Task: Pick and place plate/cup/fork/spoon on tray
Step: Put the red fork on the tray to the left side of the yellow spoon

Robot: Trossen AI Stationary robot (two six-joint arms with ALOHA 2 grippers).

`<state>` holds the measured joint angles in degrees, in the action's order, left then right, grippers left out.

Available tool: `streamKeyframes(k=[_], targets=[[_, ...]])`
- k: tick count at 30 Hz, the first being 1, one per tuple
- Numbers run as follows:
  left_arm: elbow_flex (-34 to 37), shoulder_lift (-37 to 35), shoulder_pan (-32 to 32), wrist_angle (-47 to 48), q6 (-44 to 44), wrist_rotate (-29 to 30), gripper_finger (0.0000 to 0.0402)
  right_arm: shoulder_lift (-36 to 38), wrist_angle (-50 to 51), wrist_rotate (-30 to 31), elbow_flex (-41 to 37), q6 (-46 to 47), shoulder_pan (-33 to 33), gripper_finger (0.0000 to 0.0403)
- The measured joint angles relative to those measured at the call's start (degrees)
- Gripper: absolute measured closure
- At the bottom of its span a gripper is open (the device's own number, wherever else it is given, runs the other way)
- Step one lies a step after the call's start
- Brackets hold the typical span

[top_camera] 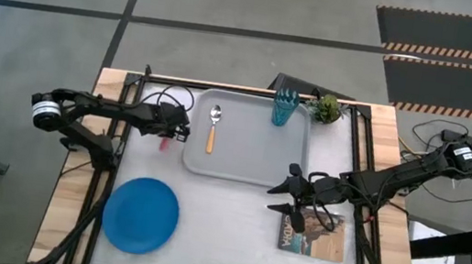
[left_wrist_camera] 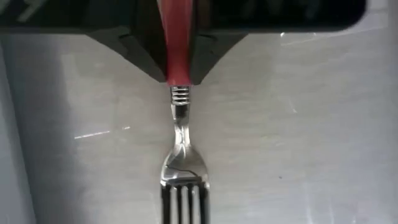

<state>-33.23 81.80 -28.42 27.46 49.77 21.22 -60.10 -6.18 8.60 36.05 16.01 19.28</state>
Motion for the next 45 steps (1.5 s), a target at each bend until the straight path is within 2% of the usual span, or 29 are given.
streamKeyframes(k=[11,19,25,33,37,45], targets=[[-0.3,-3.3,0.4,0.6,0.8,3.4,0.038,0.0,0.0,0.0,0.0,0.1,0.0,0.0202],[-4.5,-8.4,3.7,0.0,0.7,3.4,0.038,0.0,0.0,0.0,0.0,0.1,0.0,0.0202],[-9.4,-8.9,7.8,0.0,0.8,3.7,0.038,0.0,0.0,0.0,0.0,0.1,0.0,0.0202],[-14.1,-2.1,11.6,-1.7,2.5,6.4,0.038,0.0,0.1,0.0,0.0,0.1,0.0,0.0202],[-15.2,2.4,12.1,-5.9,2.6,6.4,0.038,0.0,0.1,-1.4,0.0,0.6,0.0,0.0202],[-17.5,10.6,11.8,-5.9,4.3,6.8,0.038,0.0,0.2,-1.5,0.0,0.6,1.0,0.0202]])
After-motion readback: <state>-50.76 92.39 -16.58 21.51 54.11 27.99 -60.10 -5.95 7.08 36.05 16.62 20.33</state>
